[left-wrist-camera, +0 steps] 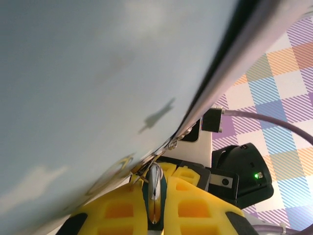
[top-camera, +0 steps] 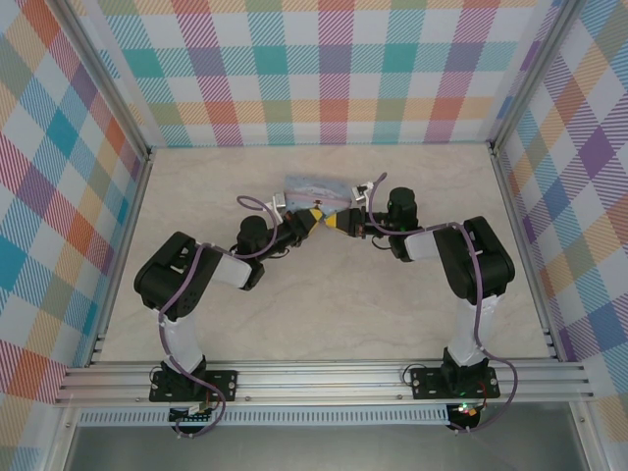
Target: Unlock a padlock with a key
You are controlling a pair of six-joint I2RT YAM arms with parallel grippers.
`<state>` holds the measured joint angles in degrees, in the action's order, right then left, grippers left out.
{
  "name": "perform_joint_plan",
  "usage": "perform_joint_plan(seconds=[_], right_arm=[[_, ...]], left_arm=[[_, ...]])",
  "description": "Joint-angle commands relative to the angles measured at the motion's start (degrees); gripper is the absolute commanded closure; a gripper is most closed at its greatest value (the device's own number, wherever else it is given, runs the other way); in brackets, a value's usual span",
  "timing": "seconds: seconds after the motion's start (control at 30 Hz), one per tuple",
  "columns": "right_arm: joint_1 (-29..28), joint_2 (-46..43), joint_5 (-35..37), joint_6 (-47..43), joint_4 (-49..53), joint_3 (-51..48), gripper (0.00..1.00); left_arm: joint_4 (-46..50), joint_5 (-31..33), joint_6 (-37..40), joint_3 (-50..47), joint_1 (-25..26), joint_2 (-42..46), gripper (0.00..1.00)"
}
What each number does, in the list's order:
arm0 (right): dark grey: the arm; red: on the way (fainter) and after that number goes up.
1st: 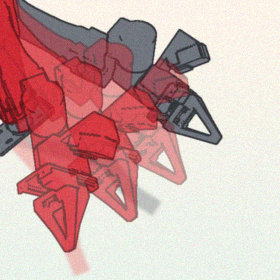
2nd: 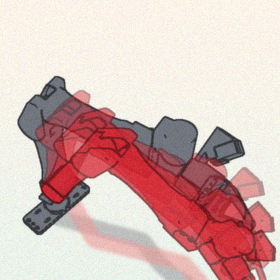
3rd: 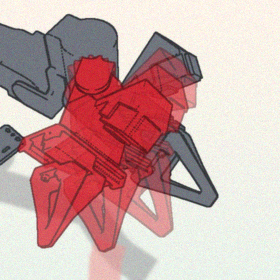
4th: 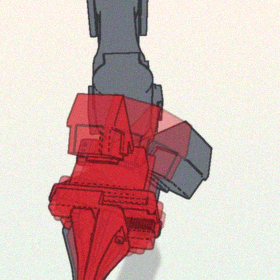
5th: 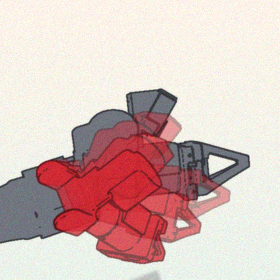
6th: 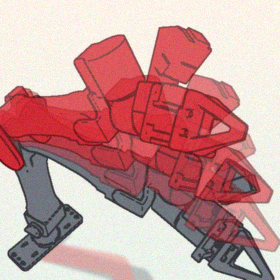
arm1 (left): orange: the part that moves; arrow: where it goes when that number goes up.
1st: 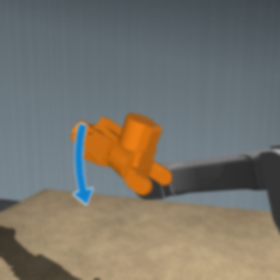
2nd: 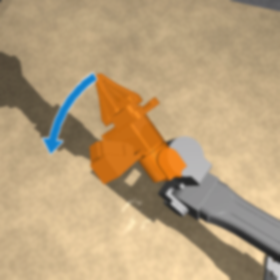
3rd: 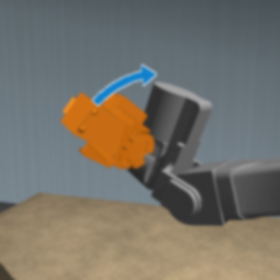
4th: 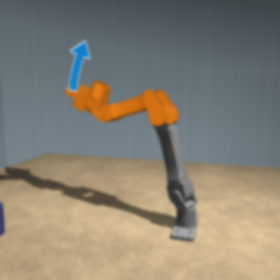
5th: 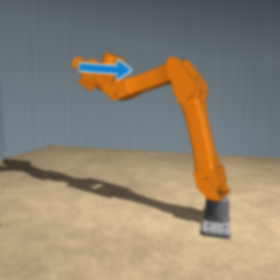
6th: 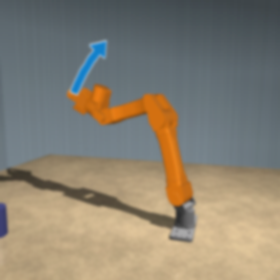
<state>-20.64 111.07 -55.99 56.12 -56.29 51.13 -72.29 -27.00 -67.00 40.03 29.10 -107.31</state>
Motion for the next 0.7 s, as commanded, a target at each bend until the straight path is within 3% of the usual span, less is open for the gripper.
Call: perform_joint_plan(seconds=[0.0, 0.17, 0.43, 0.67], right_arm=[[-1.46, -1.71, 4.19, -1.63, -6.07, 4.79, 0.94], [-1.05, -3.61, 2.99, -0.75, -3.45, 4.30, 0.94], [-0.93, -3.16, 3.78, -1.86, -4.97, 0.29, 0.88], [0.98, -2.51, 4.62, -1.25, -9.44, -5.86, 0.75]], left_arm=[[1.68, -16.73, 2.76, 0.28, 7.21, -0.92, 1.00], [6.82, -15.67, 7.05, -0.41, 6.49, 0.70, 1.00], [1.69, -12.45, 0.80, 0.14, 6.32, -0.12, 1.00], [4.18, -8.19, 0.64, -0.73, 5.48, 2.91, 1.00]])
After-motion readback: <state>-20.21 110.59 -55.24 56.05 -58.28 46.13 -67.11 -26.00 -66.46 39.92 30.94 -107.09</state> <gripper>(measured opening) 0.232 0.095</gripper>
